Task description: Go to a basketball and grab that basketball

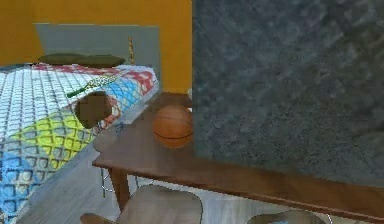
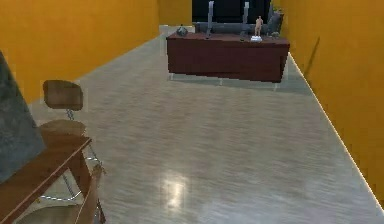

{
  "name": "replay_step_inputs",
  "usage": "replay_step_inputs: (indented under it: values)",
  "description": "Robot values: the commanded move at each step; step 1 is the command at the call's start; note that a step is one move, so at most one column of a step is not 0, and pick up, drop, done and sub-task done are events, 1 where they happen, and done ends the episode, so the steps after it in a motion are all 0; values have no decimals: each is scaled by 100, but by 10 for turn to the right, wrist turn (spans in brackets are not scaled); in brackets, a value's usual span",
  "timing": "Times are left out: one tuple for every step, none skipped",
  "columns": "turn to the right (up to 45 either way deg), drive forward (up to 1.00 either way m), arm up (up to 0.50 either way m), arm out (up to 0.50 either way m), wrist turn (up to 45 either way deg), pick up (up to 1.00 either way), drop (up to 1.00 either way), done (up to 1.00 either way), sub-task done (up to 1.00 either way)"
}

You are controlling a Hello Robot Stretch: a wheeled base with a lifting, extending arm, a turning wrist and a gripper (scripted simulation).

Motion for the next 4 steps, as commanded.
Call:
replay_step_inputs:
  values:
    - [390, 0, 0, 0, 0, 0, 0, 0, 0]
    - [0, 10, 0, 0, 0, 0, 0, 0, 0]
    - [-450, 0, 0, 0, 0, 0, 0, 0, 0]
    - [-450, 0, 0, 0, 0, 0, 0, 0, 0]
